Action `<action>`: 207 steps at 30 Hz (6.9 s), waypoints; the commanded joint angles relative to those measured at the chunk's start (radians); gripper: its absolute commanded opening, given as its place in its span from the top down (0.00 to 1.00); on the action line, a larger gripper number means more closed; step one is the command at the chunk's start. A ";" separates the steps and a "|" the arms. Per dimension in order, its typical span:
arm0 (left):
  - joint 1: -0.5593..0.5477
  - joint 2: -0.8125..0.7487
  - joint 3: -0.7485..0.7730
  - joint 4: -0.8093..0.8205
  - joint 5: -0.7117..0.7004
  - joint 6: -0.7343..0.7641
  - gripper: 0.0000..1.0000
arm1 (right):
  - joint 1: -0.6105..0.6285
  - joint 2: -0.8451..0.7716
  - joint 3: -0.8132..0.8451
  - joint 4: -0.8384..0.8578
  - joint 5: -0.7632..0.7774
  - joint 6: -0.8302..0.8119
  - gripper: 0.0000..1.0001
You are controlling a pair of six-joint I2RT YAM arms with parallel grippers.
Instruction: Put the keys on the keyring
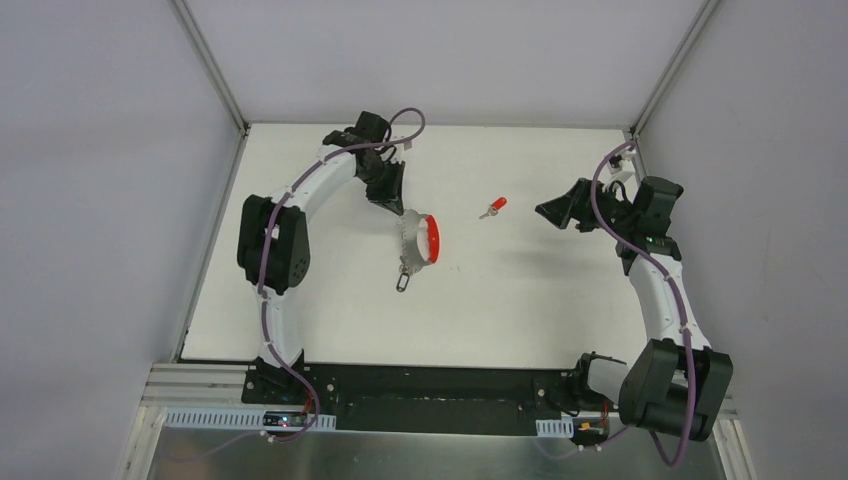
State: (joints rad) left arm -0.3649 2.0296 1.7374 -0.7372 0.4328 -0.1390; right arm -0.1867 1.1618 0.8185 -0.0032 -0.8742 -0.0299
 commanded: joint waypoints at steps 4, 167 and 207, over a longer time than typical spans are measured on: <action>0.001 -0.116 0.038 -0.069 0.016 0.118 1.00 | -0.010 -0.047 -0.017 0.076 -0.035 0.039 0.02; -0.189 -0.520 -0.290 0.372 0.653 0.056 1.00 | 0.649 0.222 0.246 -0.006 -0.337 -0.131 0.88; -0.101 -0.606 -0.570 0.972 0.682 -0.280 0.69 | 0.571 0.265 0.101 0.747 -0.319 0.534 1.00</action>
State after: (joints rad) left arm -0.4637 1.4570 1.1854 0.1127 1.0740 -0.3618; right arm 0.3916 1.4277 0.9253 0.5861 -1.1877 0.4198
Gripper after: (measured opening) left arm 0.312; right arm 0.007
